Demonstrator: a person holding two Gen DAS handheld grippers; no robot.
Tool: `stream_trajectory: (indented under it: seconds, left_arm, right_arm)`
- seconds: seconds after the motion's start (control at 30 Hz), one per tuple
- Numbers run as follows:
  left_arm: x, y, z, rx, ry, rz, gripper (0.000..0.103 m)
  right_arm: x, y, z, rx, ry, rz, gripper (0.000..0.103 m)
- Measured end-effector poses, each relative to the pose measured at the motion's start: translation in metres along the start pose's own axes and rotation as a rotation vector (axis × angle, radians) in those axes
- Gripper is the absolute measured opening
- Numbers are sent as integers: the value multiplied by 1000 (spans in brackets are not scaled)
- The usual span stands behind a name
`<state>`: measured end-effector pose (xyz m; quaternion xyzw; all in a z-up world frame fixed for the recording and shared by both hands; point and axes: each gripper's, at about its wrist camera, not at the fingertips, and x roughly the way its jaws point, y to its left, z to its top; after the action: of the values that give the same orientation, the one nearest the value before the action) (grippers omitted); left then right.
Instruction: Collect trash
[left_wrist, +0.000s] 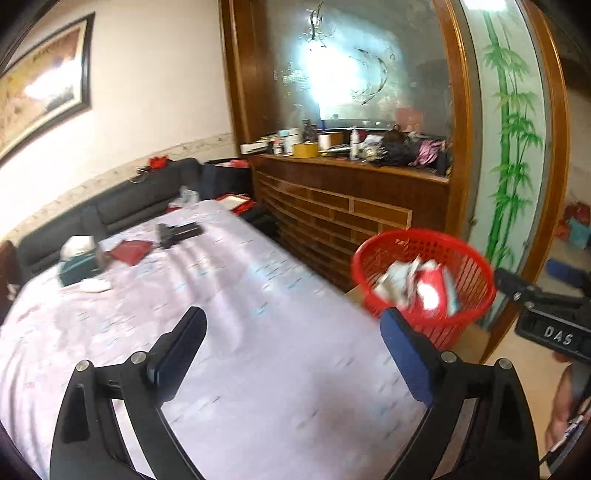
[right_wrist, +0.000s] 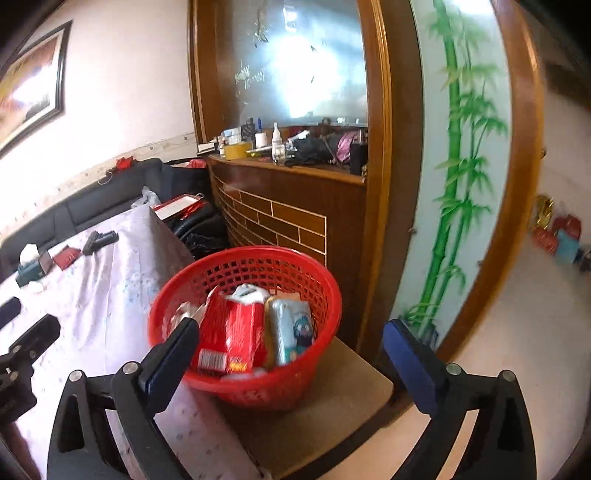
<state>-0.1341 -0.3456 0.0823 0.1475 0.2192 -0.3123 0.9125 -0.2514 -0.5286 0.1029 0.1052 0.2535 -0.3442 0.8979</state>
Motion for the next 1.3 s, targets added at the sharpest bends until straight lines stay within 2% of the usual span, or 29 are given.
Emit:
stream_trajectory:
  seconds: [0.1,0.2,0.27,0.47,0.73,1.3]
  left_arm:
    - [-15,3,-20,32,18,70,100]
    - [-30,8,-42,50,22,186,103]
    - [-35,12,-51,40,43,219,103]
    - [-51,31,-70,-59,118,214,103]
    - [-73,44,-85,-102,80,222,103]
    - [-70,51,-88,-120,87,224,103]
  right_arm:
    - [-20,16,-20,-2,-11,-16,102]
    - [-36,30,-40,-19,-10,-20,102]
    - [-42,36,-48,-28,-8,-17,102]
    - [-56,48,-57,-69,-7,0,102]
    - [-67,69,-62,-122,-33,28,102]
    - [-65,79,-66,-138,-24,37,102]
